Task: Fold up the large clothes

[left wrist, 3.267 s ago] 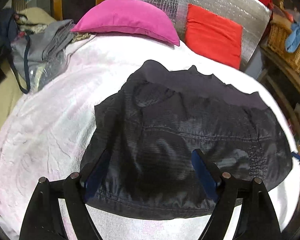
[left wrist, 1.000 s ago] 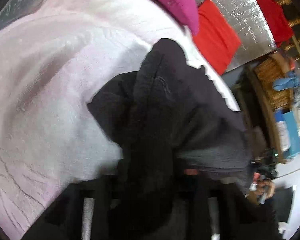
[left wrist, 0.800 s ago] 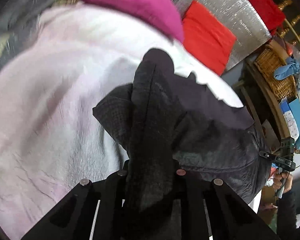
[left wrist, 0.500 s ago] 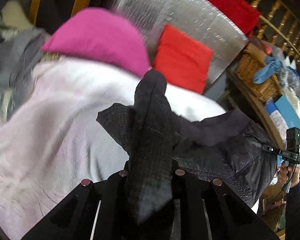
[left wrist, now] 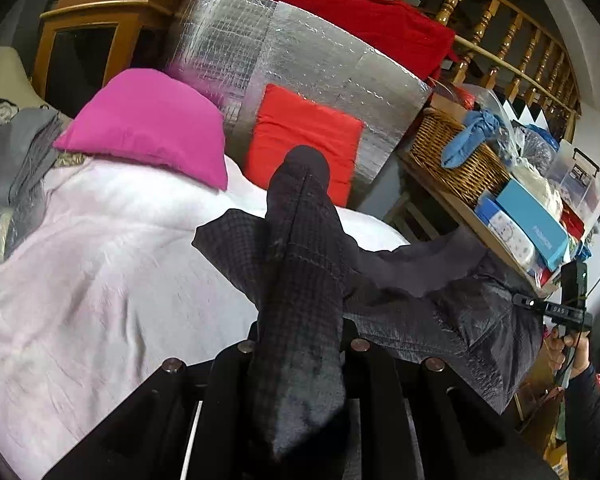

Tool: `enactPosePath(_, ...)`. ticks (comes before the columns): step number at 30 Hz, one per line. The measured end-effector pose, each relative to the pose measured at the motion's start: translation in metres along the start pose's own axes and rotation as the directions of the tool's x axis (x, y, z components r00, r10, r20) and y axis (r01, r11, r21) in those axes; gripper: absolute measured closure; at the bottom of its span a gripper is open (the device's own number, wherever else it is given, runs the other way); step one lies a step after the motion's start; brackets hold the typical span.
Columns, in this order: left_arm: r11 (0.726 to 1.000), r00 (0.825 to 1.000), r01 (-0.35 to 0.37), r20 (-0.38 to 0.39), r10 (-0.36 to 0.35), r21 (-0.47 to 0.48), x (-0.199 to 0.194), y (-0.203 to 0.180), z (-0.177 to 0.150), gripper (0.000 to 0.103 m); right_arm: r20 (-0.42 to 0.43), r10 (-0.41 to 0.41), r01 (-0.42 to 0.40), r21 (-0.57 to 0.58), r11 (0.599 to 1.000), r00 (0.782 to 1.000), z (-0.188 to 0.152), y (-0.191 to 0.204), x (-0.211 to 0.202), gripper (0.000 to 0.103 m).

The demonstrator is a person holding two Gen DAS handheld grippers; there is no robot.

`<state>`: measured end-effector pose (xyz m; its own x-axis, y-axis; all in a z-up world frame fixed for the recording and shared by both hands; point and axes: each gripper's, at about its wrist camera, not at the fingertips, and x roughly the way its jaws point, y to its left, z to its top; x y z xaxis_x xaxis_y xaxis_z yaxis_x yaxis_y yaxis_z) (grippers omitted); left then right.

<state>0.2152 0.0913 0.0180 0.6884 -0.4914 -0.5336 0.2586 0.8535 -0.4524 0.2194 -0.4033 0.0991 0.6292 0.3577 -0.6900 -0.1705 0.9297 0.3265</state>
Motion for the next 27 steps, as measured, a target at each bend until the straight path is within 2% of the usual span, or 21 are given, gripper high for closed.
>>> enactPosePath(5,1.0,1.0,-0.009,-0.017,0.009,-0.029,0.019,0.014,-0.055,0.087,-0.026,0.024,-0.022,0.062,0.998,0.999,-0.059,-0.032,0.018,0.091)
enactPosePath(9,0.991,0.991,-0.098,-0.103,0.089,-0.093,0.057,0.043,-0.112,0.085,-0.068,0.045,-0.032,0.175,0.984,0.997,-0.115,-0.061,0.06,0.09)
enactPosePath(10,0.984,0.983,-0.142,-0.131,0.127,-0.111,0.066,0.053,-0.127,0.081,-0.081,0.028,-0.01,0.222,0.975,0.996,-0.129,-0.071,0.07,0.087)
enactPosePath(11,0.98,0.98,-0.152,-0.145,0.133,-0.13,0.069,0.06,-0.135,0.077,-0.087,0.031,-0.007,0.273,0.962,0.996,-0.14,-0.082,0.075,0.082)
enactPosePath(12,0.97,0.977,-0.167,-0.165,0.139,-0.174,0.072,0.071,-0.142,0.064,-0.088,0.047,-0.014,0.337,0.941,0.995,-0.152,-0.094,0.079,0.08)
enactPosePath(13,0.959,0.972,-0.186,-0.183,0.148,-0.213,0.071,0.08,-0.147,0.052,-0.094,0.043,-0.005,0.366,0.931,0.995,-0.159,-0.102,0.079,0.066)
enactPosePath(14,0.951,0.967,-0.205,-0.2,0.16,-0.23,0.069,0.085,-0.148,0.047,-0.114,0.016,0.029,0.384,0.923,0.993,-0.164,-0.107,0.078,0.038)
enactPosePath(15,0.948,0.965,-0.215,-0.203,0.168,-0.234,0.064,0.089,-0.147,0.042,-0.127,-0.013,0.064,0.398,0.915,0.992,-0.166,-0.111,0.075,0.03)
enactPosePath(19,0.938,0.954,-0.272,-0.19,0.233,-0.215,0.031,0.099,-0.128,0.038,-0.089,-0.075,0.107,0.431,0.896,0.993,-0.155,-0.122,0.041,0.029)
enactPosePath(20,0.928,0.943,-0.315,-0.177,0.282,-0.2,0.017,0.098,-0.119,0.038,-0.06,-0.112,0.126,0.422,0.898,0.992,-0.148,-0.119,0.028,0.029)
enactPosePath(22,0.89,0.901,-0.433,-0.106,0.421,-0.146,-0.008,0.084,-0.102,0.038,-0.006,-0.147,0.139,0.379,0.915,0.989,-0.132,-0.106,0.011,0.029)
enactPosePath(23,0.886,0.894,-0.448,-0.07,0.443,-0.121,-0.019,0.077,-0.094,0.037,0.008,-0.145,0.133,0.356,0.925,0.989,-0.123,-0.096,0.008,0.029)
enactPosePath(24,0.89,0.897,-0.443,-0.051,0.44,-0.109,-0.025,0.07,-0.088,0.035,0.014,-0.146,0.134,0.325,0.936,0.989,-0.114,-0.083,0.008,0.028)
enactPosePath(25,0.897,0.901,-0.433,-0.038,0.432,-0.093,-0.027,0.06,-0.082,0.028,0.005,-0.147,0.139,0.289,0.947,0.989,-0.108,-0.072,0.011,0.027)
enactPosePath(27,0.907,0.907,-0.421,-0.034,0.42,-0.016,-0.021,0.039,-0.078,0.021,-0.043,-0.185,0.19,0.179,0.965,0.982,-0.098,-0.051,0.028,0.027)
